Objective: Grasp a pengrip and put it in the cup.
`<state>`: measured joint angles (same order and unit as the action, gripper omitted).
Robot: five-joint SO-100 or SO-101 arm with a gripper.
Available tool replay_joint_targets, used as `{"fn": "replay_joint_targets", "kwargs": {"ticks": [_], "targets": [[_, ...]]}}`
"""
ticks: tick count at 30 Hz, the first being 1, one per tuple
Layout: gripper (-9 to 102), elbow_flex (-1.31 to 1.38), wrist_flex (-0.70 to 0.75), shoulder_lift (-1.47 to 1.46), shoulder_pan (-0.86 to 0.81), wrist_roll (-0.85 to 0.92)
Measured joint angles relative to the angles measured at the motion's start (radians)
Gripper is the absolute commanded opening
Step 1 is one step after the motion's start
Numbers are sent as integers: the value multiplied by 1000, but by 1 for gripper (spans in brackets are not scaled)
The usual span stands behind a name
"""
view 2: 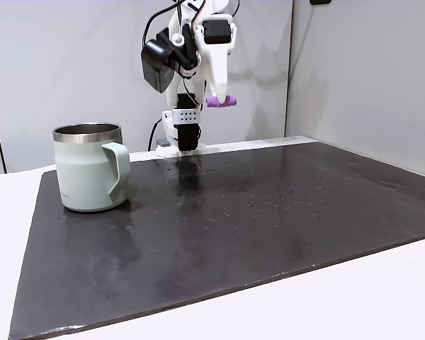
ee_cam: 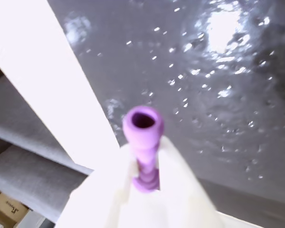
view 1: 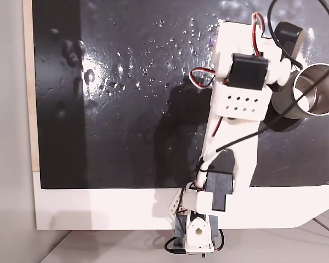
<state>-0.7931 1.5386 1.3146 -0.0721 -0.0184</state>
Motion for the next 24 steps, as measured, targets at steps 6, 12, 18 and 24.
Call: {"fn": "replay_joint_targets", "kwargs": {"ticks": [6,12,18,24], "targets": [[0,5,37,64,-37,2],[0,5,52,117,-129,54],[0,43,52,117,-235,120],[0,107,52,117,-344,169]]}}
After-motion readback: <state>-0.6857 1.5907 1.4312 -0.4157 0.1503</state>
